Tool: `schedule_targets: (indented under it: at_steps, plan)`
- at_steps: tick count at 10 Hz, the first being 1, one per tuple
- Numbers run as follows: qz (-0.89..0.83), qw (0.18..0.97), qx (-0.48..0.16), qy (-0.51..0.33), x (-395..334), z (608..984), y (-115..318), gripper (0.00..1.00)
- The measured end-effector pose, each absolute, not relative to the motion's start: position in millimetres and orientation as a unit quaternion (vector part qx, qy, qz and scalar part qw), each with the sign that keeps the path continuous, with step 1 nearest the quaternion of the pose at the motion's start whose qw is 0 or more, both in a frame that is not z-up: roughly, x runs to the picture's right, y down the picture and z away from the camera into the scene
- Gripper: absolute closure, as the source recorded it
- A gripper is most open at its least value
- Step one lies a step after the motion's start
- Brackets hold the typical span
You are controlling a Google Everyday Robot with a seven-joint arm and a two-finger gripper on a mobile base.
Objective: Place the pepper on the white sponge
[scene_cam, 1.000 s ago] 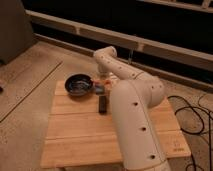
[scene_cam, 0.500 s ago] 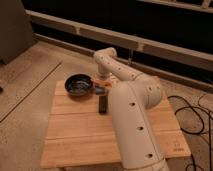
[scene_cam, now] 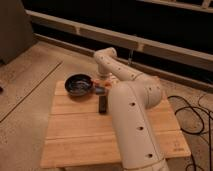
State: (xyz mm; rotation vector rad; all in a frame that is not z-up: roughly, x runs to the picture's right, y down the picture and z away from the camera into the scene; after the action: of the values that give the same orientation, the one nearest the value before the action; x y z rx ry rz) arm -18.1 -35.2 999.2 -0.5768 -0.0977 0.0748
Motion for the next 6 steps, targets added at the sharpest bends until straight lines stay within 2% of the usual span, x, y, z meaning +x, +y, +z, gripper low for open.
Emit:
schedule_targets:
  at_steps: [1, 6]
  plan:
    - [0.037, 0.957, -0.284, -0.048, -18.1, 999.3, -35.0, 0.22]
    - [0.036, 0.957, -0.284, -0.048, -19.0, 999.3, -35.0, 0.22]
